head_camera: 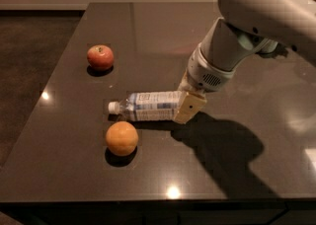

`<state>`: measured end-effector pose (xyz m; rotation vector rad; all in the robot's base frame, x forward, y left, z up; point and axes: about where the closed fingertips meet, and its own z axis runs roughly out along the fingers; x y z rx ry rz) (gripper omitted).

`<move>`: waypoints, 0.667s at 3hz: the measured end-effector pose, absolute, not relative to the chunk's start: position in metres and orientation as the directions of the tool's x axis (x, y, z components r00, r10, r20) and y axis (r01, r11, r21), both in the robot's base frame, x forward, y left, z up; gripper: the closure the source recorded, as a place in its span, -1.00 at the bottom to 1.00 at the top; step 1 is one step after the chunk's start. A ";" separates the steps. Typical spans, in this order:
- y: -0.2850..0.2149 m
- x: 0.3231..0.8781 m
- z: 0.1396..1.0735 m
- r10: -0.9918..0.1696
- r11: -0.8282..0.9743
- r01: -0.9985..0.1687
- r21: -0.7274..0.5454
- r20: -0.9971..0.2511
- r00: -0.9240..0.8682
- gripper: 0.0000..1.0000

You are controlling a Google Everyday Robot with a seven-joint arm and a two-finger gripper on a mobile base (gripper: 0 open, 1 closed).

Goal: Move blue plastic bottle near orange

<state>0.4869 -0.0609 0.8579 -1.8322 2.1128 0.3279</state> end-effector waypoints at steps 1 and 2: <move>-0.060 0.482 0.852 -0.908 0.147 -0.989 -0.017 -0.400 -0.128 -0.31; -0.062 0.480 0.849 -0.903 0.144 -0.990 -0.001 -0.409 -0.131 -0.77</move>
Offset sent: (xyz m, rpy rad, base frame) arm -0.0077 -0.0046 -0.0133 0.0464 0.0544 0.0067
